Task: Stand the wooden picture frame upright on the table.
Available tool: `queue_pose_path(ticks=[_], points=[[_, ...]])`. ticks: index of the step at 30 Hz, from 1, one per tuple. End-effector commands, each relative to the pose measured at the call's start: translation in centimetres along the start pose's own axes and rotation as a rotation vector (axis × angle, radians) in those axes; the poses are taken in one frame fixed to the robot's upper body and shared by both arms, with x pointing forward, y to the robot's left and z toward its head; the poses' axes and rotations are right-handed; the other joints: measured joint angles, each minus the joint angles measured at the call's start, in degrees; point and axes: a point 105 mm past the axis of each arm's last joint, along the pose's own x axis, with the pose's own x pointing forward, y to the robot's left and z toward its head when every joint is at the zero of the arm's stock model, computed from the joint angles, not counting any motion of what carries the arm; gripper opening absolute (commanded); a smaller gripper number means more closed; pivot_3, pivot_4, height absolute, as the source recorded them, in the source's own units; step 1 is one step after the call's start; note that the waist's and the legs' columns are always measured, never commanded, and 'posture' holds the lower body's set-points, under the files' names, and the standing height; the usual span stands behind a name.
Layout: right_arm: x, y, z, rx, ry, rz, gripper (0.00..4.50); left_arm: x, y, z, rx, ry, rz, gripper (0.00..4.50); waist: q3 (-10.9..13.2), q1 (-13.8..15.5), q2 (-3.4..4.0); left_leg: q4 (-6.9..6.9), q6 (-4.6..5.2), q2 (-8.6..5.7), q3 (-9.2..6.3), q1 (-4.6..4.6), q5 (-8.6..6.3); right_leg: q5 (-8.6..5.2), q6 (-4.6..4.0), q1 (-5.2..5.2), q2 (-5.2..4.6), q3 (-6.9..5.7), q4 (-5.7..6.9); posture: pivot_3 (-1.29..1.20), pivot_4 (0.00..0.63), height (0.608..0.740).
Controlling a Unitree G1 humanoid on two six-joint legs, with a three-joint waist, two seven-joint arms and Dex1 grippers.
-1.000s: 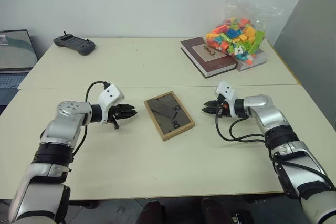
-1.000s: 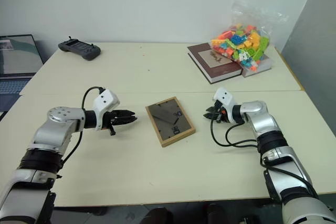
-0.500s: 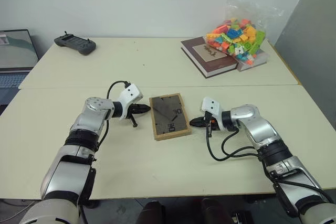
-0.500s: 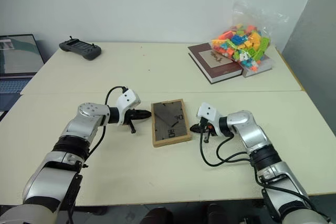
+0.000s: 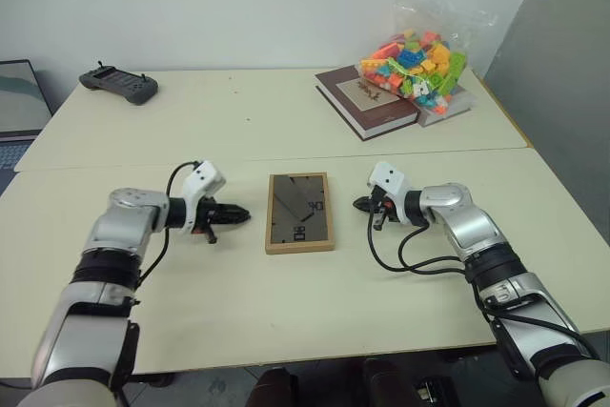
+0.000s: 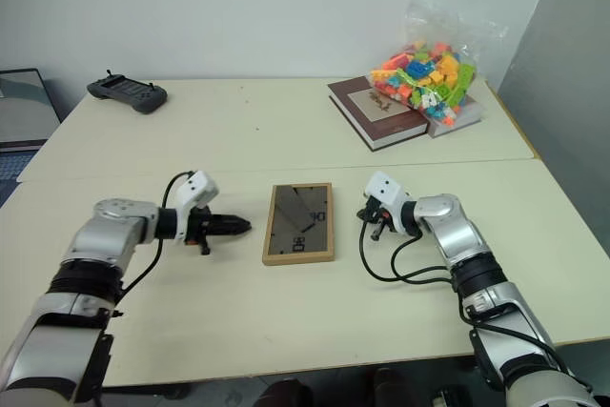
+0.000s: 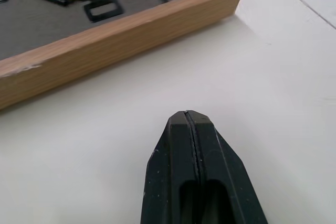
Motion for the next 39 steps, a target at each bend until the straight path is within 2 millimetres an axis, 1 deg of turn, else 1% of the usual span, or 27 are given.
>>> queue_pose_path(ticks=[1,3,4,6,10,13,15,21,25,27,29,31,33,38,39], points=[[0.3,0.1,1.7,-0.042,-0.051,0.004,0.00,-1.4,-1.3,1.6,-0.262,-0.091,-0.097,1.69,0.0,0.2,0.00,0.00,0.03,-0.01,0.00,-0.01,-0.02,0.00,0.00,0.02,-0.01,-0.02,0.00,0.00,0.150,0.740],[0.5,0.3,1.7,-0.043,-0.051,0.012,0.00,-1.4,-2.3,1.6,-0.407,-0.099,-0.167,2.18,0.0,0.5,0.00,0.02,0.14,-0.05,0.00,-0.01,-0.08,0.00,0.01,0.05,-0.05,-0.05,0.01,0.00,0.150,0.740],[0.7,0.4,1.7,-0.044,-0.051,0.015,0.00,-1.2,-2.5,1.7,-0.510,-0.116,-0.187,2.38,0.0,0.5,0.00,0.03,0.19,-0.06,-0.01,-0.01,-0.11,0.00,0.01,0.07,-0.05,-0.06,0.01,0.00,0.150,0.740],[0.9,0.5,1.7,-0.045,-0.050,0.017,0.00,-0.9,-2.4,1.7,-0.641,-0.142,-0.197,2.79,0.0,0.6,-0.01,0.04,0.20,-0.08,-0.06,-0.01,-0.11,0.00,0.02,0.09,-0.06,-0.10,0.01,0.00,0.150,0.740],[1.4,0.8,1.8,-0.040,-0.051,0.021,0.00,0.3,-3.4,-0.2,-0.682,-0.064,-0.225,3.68,0.0,0.2,-0.01,0.05,-0.02,-0.07,-0.08,0.06,0.01,0.00,0.01,0.08,-0.05,-0.01,0.05,0.00,0.150,0.740],[1.8,1.3,2.1,-0.042,-0.058,0.039,0.00,1.3,-3.9,-0.9,-0.680,-0.032,-0.246,4.33,0.0,0.0,-0.01,0.03,-0.05,-0.05,-0.09,0.09,0.03,0.00,0.00,0.06,-0.03,0.04,0.06,0.00,0.150,0.740],[2.1,1.6,2.3,-0.045,-0.062,0.047,0.00,2.2,-4.1,-1.1,-0.681,-0.028,-0.254,4.47,0.0,0.0,0.00,0.02,-0.05,-0.04,-0.09,0.08,0.03,0.00,0.00,0.04,-0.03,0.03,0.08,0.00,0.150,0.740],[2.9,2.6,3.6,-0.047,-0.097,0.068,0.00,4.7,-4.5,-2.5,-0.664,0.020,-0.247,4.47,-0.1,0.9,0.05,0.04,-0.05,-0.12,-0.06,0.09,0.03,0.00,0.00,0.10,-0.13,0.02,0.08,0.00,0.150,0.740],[3.4,3.4,4.1,-0.040,-0.115,0.081,0.00,5.4,-5.4,-1.8,-0.664,0.005,-0.305,4.47,-0.2,1.2,0.12,0.04,-0.04,-0.20,-0.07,0.16,0.02,0.00,0.01,0.22,-0.20,-0.01,0.06,0.00,0.150,0.740],[3.4,3.4,4.0,-0.036,-0.114,0.075,0.00,5.6,-5.5,-1.3,-0.643,-0.008,-0.308,4.47,-0.2,1.3,0.12,0.05,-0.04,-0.20,-0.08,0.17,0.02,0.00,0.01,0.23,-0.20,-0.01,0.06,0.00,0.150,0.740],[3.2,3.2,3.6,-0.033,-0.106,0.061,0.00,5.6,-5.6,-0.4,-0.637,-0.046,-0.319,4.47,-0.2,1.4,0.12,0.05,-0.04,-0.21,-0.08,0.17,0.02,0.00,0.01,0.23,-0.20,-0.01,0.06,0.00,0.150,0.740],[2.9,2.9,3.0,-0.030,-0.094,0.047,0.00,5.4,-5.8,0.4,-0.632,-0.085,-0.333,4.11,-0.2,1.5,0.12,0.07,-0.04,-0.21,-0.09,0.16,0.02,0.00,0.01,0.24,-0.21,-0.02,0.06,0.00,0.150,0.740],[2.5,2.7,2.4,-0.025,-0.083,0.034,0.00,5.0,-6.0,0.9,-0.631,-0.113,-0.344,3.86,-0.2,1.4,0.12,0.07,-0.04,-0.21,-0.09,0.15,0.02,0.00,0.01,0.23,-0.21,-0.01,0.06,0.00,0.150,0.740],[1.6,2.2,1.2,-0.018,-0.060,0.011,0.00,4.6,-6.5,0.8,-0.634,-0.124,-0.352,2.84,-0.2,0.6,0.11,0.05,-0.04,-0.16,-0.09,0.10,0.02,0.00,0.01,0.15,-0.18,0.00,0.05,0.00,0.150,0.740],[1.4,2.1,1.1,-0.018,-0.058,0.006,0.00,4.6,-6.6,0.8,-0.630,-0.128,-0.355,2.57,-0.2,0.5,0.11,0.04,-0.04,-0.15,-0.09,0.10,0.02,0.00,0.01,0.14,-0.17,0.01,0.05,0.00,0.150,0.740]])
